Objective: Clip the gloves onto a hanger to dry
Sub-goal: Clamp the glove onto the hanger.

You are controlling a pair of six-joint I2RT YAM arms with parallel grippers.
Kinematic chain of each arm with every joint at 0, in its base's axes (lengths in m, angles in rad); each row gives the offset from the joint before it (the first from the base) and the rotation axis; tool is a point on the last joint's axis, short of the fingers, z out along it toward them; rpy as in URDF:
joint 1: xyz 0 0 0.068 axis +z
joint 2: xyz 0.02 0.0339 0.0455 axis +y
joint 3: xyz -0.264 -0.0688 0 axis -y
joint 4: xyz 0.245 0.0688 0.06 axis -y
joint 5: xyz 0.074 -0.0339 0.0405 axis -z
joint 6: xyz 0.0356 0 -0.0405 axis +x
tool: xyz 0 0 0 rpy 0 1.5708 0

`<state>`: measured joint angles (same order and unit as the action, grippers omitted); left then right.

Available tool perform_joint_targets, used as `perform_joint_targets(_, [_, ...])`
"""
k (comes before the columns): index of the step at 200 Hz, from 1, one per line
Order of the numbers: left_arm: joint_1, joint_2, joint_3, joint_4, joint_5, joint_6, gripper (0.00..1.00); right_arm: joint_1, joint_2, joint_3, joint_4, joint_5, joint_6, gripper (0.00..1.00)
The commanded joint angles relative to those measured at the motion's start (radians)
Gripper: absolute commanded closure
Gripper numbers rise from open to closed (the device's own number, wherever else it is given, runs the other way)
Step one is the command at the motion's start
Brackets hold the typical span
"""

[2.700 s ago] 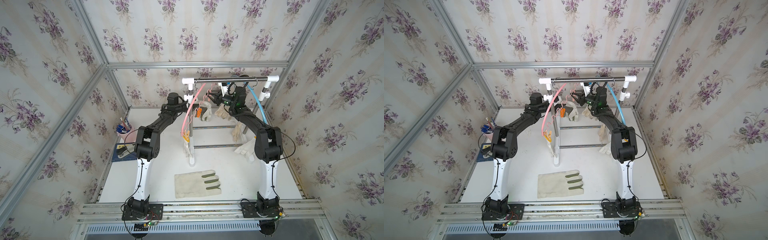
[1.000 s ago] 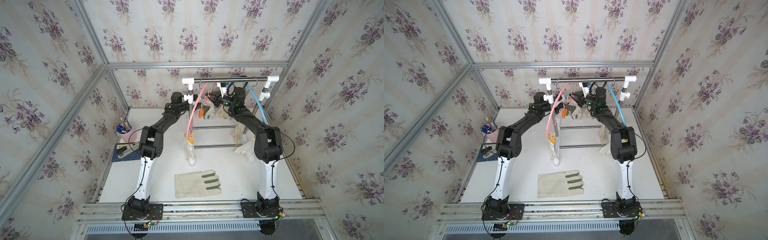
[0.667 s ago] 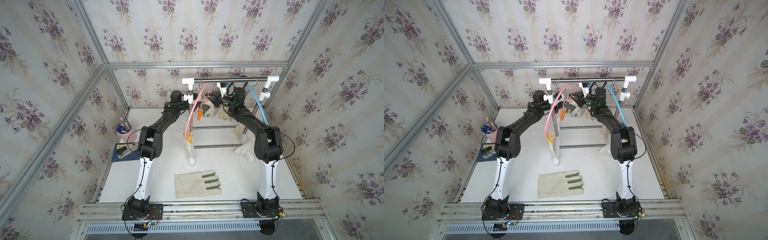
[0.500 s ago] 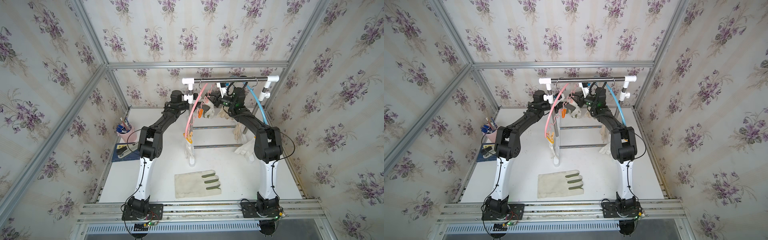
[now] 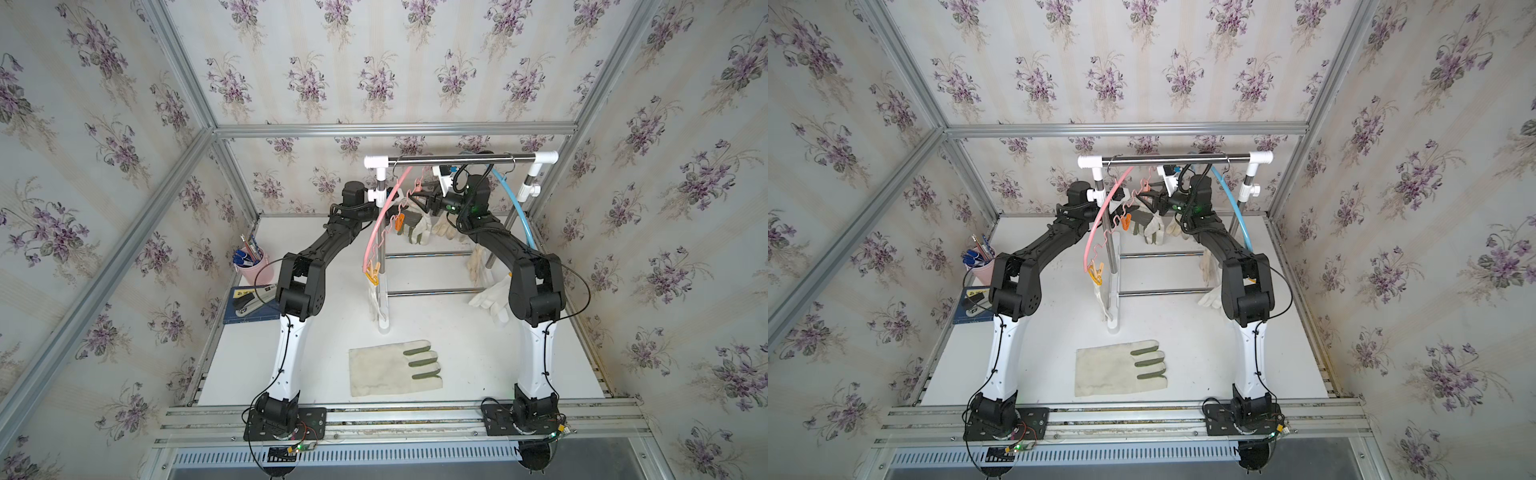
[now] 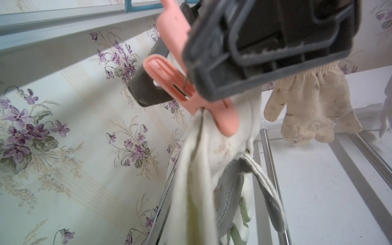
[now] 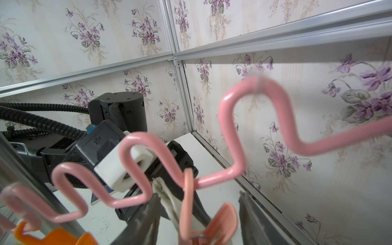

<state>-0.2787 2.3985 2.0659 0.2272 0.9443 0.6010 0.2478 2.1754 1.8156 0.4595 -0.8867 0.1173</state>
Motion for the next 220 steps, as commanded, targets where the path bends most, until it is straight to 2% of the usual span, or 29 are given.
perform_joint_targets(1, [0.005, -0.017, -0.003, -0.005, -0.010, -0.002, 0.83, 0.000, -0.022, 0.007, -0.037, 0.018, -0.042, 0.37])
perform_joint_targets(13, [0.006, -0.025, -0.012, -0.005, -0.022, -0.003, 0.78, 0.000, -0.029, 0.005, -0.056, 0.035, -0.054, 0.33])
perform_joint_targets(20, [0.007, -0.028, -0.020, 0.001, -0.028, -0.004, 0.66, 0.000, -0.034, -0.001, -0.058, 0.041, -0.059, 0.31])
perform_joint_targets(30, [0.011, -0.034, -0.031, 0.004, -0.035, -0.006, 0.65, 0.000, -0.041, -0.009, -0.062, 0.051, -0.062, 0.26])
perform_joint_targets(48, [0.019, -0.049, -0.060, 0.022, -0.043, -0.014, 0.63, 0.000, -0.049, -0.020, -0.063, 0.065, -0.065, 0.23])
perform_joint_targets(50, [0.020, -0.051, -0.063, 0.028, -0.047, -0.017, 0.55, -0.001, -0.051, -0.022, -0.064, 0.068, -0.065, 0.23])
perform_joint_targets(51, [0.020, -0.051, -0.065, 0.031, -0.048, -0.017, 0.43, -0.001, -0.052, -0.022, -0.064, 0.068, -0.065, 0.23])
perform_joint_targets(52, [0.020, -0.053, -0.068, 0.033, -0.049, -0.019, 0.22, -0.001, -0.052, -0.023, -0.065, 0.070, -0.065, 0.23])
perform_joint_targets(53, [0.021, -0.055, -0.071, 0.036, -0.050, -0.020, 0.11, -0.001, -0.052, -0.023, -0.066, 0.070, -0.066, 0.23])
perform_joint_targets(55, [0.022, -0.057, -0.077, 0.040, -0.053, -0.022, 0.03, -0.001, -0.053, -0.024, -0.068, 0.072, -0.067, 0.23])
perform_joint_targets(57, [0.024, -0.059, -0.084, 0.050, -0.056, -0.026, 0.01, -0.001, -0.054, -0.024, -0.069, 0.073, -0.068, 0.23])
perform_joint_targets(99, [0.057, -0.115, -0.214, 0.215, -0.114, -0.127, 0.00, 0.000, -0.090, -0.066, -0.110, 0.098, -0.092, 0.23])
perform_joint_targets(115, [0.074, -0.145, -0.290, 0.328, -0.188, -0.202, 0.00, 0.000, -0.111, -0.092, -0.124, 0.094, -0.101, 0.23])
perform_joint_targets(139, [0.095, -0.193, -0.407, 0.497, -0.369, -0.308, 0.00, -0.001, -0.150, -0.143, -0.129, 0.081, -0.112, 0.24])
perform_joint_targets(160, [0.107, -0.240, -0.476, 0.539, -0.478, -0.349, 0.00, -0.001, -0.191, -0.186, -0.142, 0.084, -0.125, 0.25])
perform_joint_targets(189, [0.120, -0.323, -0.565, 0.558, -0.548, -0.424, 0.00, 0.001, -0.257, -0.238, -0.187, 0.108, -0.152, 0.26])
perform_joint_targets(205, [0.127, -0.370, -0.628, 0.620, -0.617, -0.541, 0.00, 0.004, -0.292, -0.263, -0.215, 0.101, -0.163, 0.27])
perform_joint_targets(220, [0.138, -0.421, -0.673, 0.629, -0.668, -0.710, 0.00, 0.015, -0.327, -0.282, -0.245, 0.089, -0.184, 0.27])
